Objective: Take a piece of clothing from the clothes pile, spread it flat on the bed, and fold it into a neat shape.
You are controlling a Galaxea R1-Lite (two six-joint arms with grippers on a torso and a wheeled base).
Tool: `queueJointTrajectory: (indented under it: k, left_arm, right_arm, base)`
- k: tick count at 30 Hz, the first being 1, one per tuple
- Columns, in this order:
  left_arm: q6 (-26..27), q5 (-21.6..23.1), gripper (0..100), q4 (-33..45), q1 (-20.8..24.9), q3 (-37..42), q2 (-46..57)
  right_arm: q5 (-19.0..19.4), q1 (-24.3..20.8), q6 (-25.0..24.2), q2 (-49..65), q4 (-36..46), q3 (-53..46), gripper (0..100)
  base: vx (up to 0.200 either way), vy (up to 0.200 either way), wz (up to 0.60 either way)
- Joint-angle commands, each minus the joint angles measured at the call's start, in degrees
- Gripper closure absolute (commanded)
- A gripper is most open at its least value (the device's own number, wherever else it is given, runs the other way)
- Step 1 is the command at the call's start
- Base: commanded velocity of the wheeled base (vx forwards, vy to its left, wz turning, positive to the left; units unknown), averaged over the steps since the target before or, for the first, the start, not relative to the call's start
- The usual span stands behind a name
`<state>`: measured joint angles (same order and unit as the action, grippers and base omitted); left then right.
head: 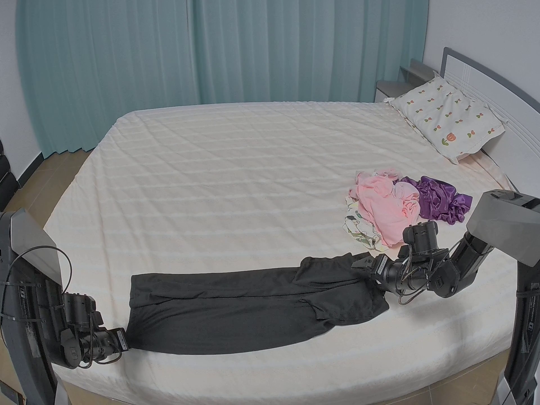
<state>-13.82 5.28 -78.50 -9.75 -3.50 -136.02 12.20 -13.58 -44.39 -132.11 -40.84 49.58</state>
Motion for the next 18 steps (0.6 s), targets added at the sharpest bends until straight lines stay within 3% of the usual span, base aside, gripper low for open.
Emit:
queueJointTrajectory:
  k: [1, 15, 16, 18]
  left_arm:
    - [1.08, -0.01, 100, -0.08, -0.18, 1.57, 0.32]
    - [1.26, -0.01, 100, 0.01, -0.18, 2.00, -0.21]
    - [1.26, -0.01, 0, 0.01, -0.18, 2.00, -0.21]
    - [1.17, 0.08, 0, -0.17, -0.18, 1.74, -0.03]
  right_arm:
    - [0.01, -0.04, 0.00, -0.08, -0.03, -0.01, 0]
    - [0.01, -0.04, 0.00, -0.08, -0.03, -0.01, 0]
    - [0.01, -0.04, 0.00, -0.08, -0.03, -0.01, 0]
    - [0.01, -0.04, 0.00, -0.08, -0.03, -0.01, 0]
  base:
    - [0.000, 0.000, 0.00]
    - [0.000, 0.000, 0.00]
    - [0.000, 0.000, 0.00]
    - [0.000, 0.000, 0.00]
